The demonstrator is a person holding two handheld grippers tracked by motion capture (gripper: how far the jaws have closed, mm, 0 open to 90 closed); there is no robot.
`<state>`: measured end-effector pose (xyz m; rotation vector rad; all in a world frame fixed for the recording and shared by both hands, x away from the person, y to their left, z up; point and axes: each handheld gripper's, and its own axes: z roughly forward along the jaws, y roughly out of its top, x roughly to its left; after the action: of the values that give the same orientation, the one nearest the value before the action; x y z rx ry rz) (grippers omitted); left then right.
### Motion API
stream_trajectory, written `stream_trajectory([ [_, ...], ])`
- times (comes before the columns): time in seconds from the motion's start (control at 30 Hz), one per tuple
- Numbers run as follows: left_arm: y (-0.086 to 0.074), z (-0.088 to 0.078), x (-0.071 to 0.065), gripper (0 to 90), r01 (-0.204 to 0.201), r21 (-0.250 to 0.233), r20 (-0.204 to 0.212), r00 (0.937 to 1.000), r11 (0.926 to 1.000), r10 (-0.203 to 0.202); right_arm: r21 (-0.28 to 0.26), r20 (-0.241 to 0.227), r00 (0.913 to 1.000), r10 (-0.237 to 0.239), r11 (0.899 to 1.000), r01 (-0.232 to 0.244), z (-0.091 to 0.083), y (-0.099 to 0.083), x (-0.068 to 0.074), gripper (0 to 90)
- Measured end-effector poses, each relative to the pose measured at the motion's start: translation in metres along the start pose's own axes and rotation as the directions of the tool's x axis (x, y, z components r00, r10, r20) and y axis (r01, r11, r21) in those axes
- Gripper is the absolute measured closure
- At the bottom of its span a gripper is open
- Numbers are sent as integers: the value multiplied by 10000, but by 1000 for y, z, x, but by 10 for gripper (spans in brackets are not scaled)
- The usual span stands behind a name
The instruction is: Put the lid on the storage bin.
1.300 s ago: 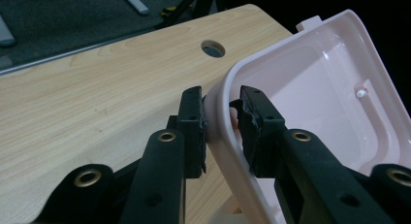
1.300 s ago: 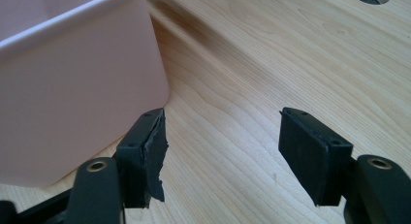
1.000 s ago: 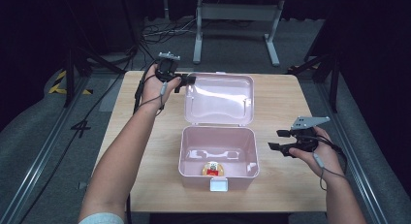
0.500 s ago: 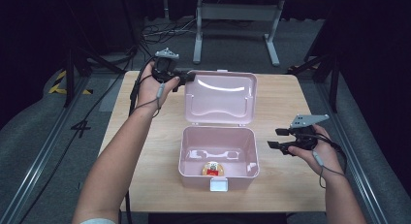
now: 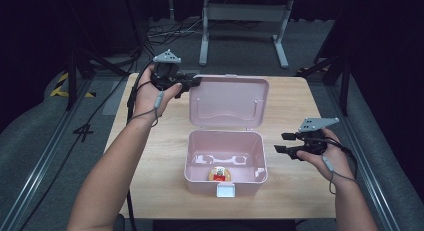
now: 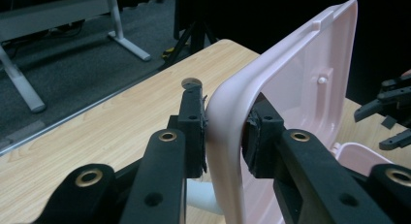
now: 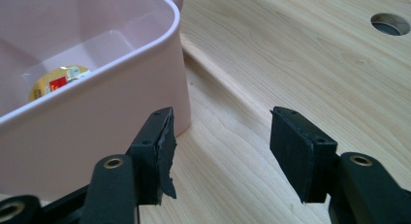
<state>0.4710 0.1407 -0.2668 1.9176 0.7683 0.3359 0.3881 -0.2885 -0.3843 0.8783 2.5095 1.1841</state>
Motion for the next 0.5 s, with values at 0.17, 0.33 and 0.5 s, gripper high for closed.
stream_trajectory([
  [0.17, -2, -9, -10, 706, -247, -167, 53, 9997, 9996, 248, -429, -286, 9992, 266, 9987, -278, -3, 1, 3, 430],
  [0.33, -7, -18, -18, 689, -492, -362, 111, 9987, 9981, 497, -719, -238, 9997, 75, 9974, -91, -5, 3, 7, 430],
  [0.5, -10, -26, -27, 673, -664, -457, 200, 9975, 9967, 674, -924, -178, 9995, -249, 9954, 232, -8, 8, 13, 456],
])
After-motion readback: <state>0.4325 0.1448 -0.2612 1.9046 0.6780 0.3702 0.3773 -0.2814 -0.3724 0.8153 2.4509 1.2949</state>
